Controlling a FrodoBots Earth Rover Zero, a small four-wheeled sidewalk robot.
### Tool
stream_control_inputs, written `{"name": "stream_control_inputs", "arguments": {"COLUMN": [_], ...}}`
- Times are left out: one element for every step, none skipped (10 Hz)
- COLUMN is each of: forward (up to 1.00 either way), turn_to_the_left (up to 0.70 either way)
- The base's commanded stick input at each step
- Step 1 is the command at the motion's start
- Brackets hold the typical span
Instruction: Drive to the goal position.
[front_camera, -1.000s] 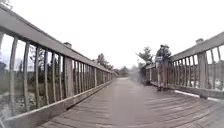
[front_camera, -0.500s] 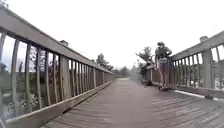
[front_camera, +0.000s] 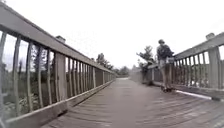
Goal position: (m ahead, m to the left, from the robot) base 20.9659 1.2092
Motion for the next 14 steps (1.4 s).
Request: {"name": "stream_control_inputs", "arguments": {"forward": [0.30, 0.30, 0.30, 0.30, 0.30, 0.30, 0.30, 0.30, 0.30, 0.30, 0.30, 0.30, 0.30, 0.30], "turn_to_the_left": [0.00, 0.00, 0.00, 0.00, -0.41, -0.43, 0.00, 0.00, 0.00, 0.00, 0.00, 0.00, 0.00, 0.00]}}
